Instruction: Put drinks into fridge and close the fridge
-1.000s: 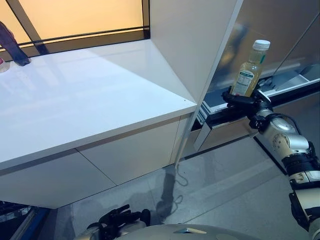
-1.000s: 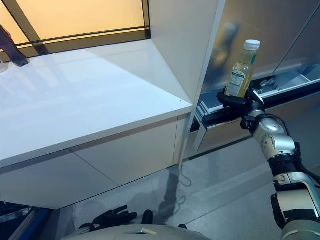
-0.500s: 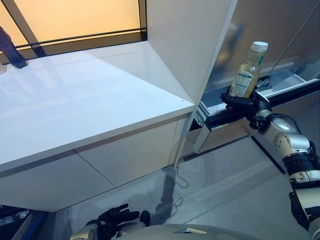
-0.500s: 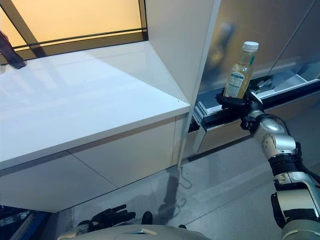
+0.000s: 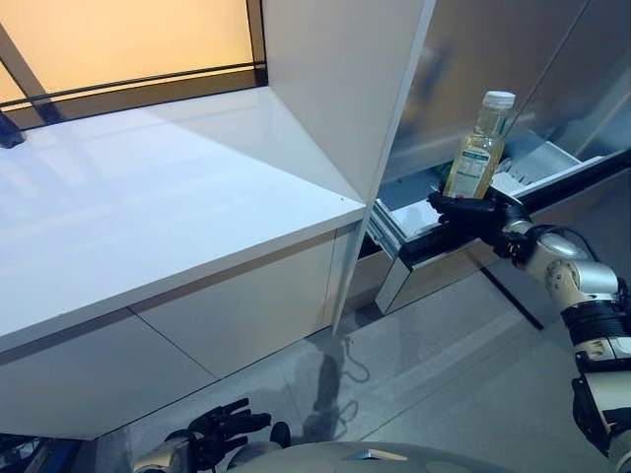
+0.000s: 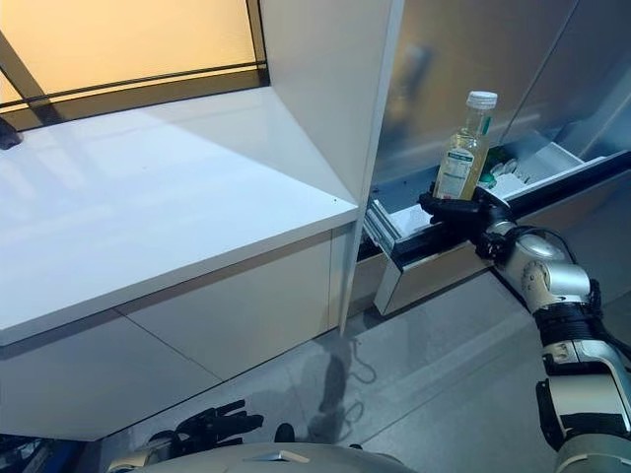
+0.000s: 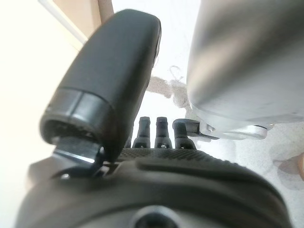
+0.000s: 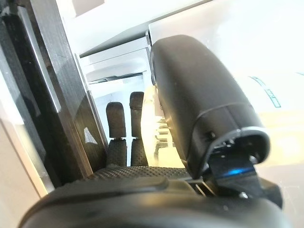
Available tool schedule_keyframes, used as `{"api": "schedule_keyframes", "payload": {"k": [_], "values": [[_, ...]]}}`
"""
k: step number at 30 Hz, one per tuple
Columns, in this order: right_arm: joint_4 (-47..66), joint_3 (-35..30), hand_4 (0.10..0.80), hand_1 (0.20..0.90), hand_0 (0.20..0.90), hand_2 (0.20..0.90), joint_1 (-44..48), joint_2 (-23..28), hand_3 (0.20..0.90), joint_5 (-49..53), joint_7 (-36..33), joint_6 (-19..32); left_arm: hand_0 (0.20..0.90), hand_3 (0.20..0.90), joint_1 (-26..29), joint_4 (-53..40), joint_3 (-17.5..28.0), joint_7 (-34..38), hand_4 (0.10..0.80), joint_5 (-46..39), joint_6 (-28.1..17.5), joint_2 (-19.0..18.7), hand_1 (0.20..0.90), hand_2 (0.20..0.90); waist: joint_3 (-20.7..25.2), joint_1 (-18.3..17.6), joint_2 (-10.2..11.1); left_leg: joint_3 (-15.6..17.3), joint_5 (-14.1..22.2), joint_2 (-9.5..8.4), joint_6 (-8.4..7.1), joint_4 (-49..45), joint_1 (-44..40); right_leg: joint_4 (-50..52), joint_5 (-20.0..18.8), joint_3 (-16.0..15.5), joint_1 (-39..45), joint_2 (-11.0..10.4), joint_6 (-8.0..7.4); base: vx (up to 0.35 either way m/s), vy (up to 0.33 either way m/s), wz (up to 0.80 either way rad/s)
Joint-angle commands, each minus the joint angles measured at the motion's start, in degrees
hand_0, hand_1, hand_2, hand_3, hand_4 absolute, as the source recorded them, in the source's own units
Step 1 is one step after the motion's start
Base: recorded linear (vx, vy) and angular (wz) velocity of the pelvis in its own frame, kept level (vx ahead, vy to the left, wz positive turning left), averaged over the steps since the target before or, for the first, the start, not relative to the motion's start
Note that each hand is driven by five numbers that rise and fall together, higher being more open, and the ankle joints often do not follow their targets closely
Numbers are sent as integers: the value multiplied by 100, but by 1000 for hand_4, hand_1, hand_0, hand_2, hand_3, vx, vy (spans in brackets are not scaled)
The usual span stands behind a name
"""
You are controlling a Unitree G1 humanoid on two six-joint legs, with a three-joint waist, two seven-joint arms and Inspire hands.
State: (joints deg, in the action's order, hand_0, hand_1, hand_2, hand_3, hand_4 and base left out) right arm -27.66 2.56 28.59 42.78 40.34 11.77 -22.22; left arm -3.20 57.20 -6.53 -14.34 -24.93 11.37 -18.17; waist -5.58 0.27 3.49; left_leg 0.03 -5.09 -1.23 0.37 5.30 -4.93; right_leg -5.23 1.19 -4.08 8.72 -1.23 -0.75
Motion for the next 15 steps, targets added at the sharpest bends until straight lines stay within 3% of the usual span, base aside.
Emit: {"api": "schedule_keyframes", "payload": {"k": [1,15], "values": [[66,-443,100,300,300,300,-163,485,200,-114,-31,184,900,900,311,342,-88,-109,800,-247,-65,-210,900,900,340,-67,37,180,842,-129,30,-75,-261,153,-138,-34,-291,7,-347,-26,-5,-6],[1185,-1018,100,300,300,300,-1016,435,200,-181,183,176,900,900,217,294,82,-27,800,-348,-111,-184,900,900,318,-299,37,264,847,-133,50,-66,-253,201,-142,98,-376,41,-373,-18,0,-6]]}}
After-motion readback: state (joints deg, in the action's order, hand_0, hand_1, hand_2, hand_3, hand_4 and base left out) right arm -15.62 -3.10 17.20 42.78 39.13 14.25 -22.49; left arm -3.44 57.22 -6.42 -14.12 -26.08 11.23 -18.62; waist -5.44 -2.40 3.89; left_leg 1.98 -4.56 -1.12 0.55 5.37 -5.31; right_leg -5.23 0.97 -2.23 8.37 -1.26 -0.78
